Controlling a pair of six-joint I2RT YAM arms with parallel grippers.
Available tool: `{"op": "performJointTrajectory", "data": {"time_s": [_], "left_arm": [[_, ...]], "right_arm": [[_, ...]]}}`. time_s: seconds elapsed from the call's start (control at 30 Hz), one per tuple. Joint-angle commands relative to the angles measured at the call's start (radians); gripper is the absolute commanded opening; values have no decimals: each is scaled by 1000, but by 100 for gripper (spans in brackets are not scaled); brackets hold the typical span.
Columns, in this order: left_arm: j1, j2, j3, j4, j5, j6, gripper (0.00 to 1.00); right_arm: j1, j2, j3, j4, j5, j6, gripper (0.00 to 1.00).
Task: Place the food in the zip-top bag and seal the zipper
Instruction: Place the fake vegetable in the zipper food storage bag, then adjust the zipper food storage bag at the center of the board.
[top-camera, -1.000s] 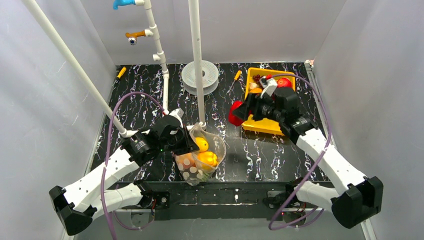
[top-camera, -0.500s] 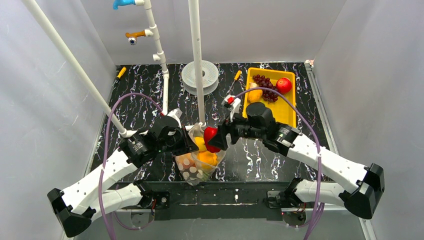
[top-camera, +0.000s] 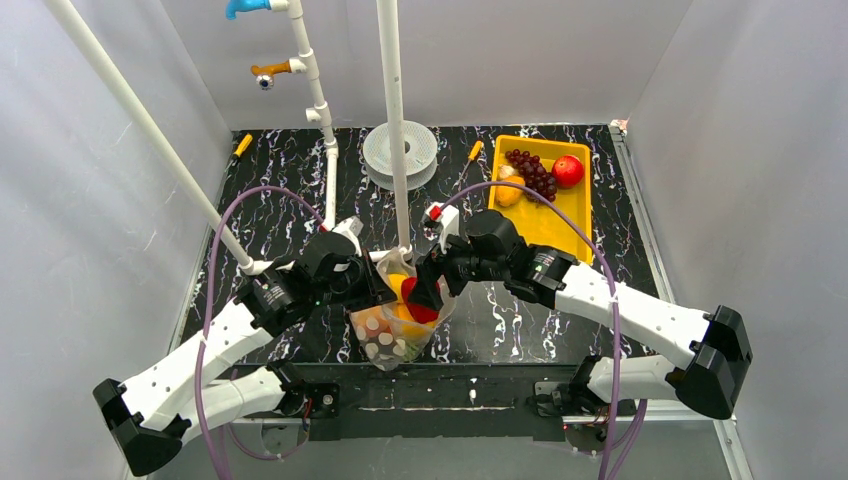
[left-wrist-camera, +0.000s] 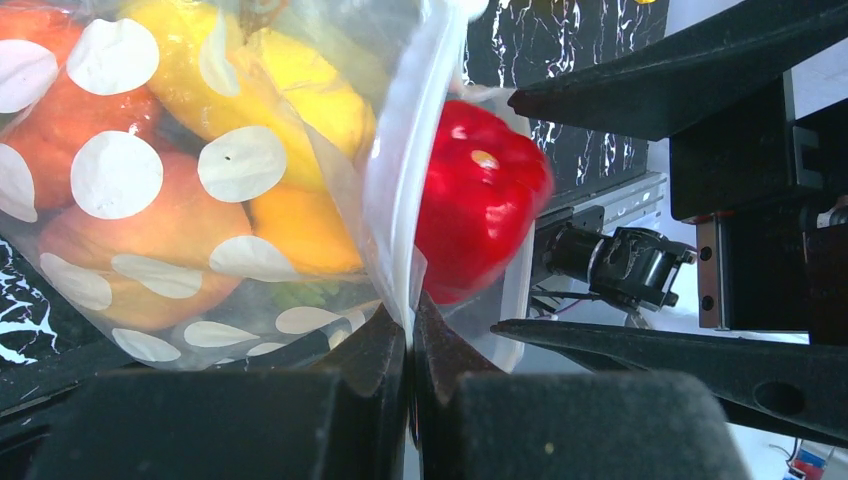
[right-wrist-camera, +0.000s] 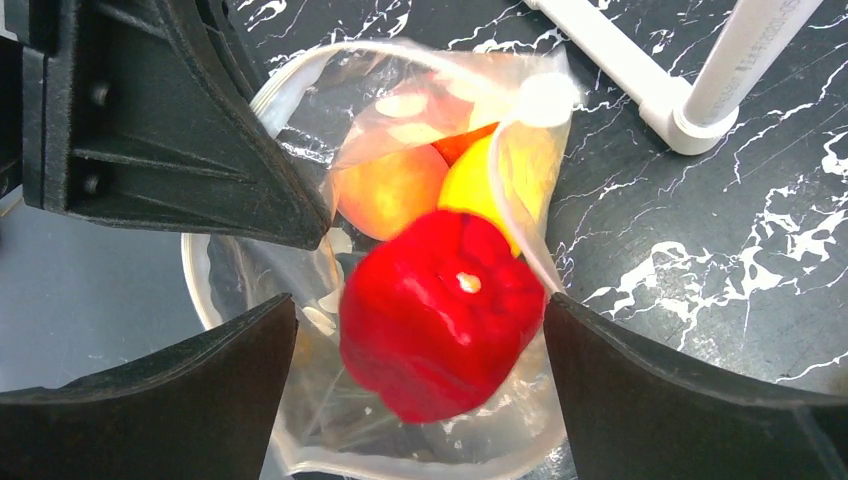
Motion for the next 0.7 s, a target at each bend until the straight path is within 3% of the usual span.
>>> {"op": "performJointTrajectory", "data": {"time_s": [0.0, 0.13, 0.43, 0.6, 0.67], "left_arm": [[-1, -30, -9, 1, -8, 1, 0], [0, -27, -10, 3, -7, 1, 0], [-1, -39, -16, 1, -6, -1, 0], [-1, -42, -16, 4, -5, -2, 0], [-1, -43, -14, 3, -3, -2, 0]], "right_arm": [[6, -17, 53, 19, -11, -22, 99], [7, -24, 52, 22, -12, -20, 98], [-1, -66, 62, -5, 180, 25, 98], [-44, -47, 87, -62, 192, 18, 79], [-67, -30, 97, -75, 152, -14, 76]]}}
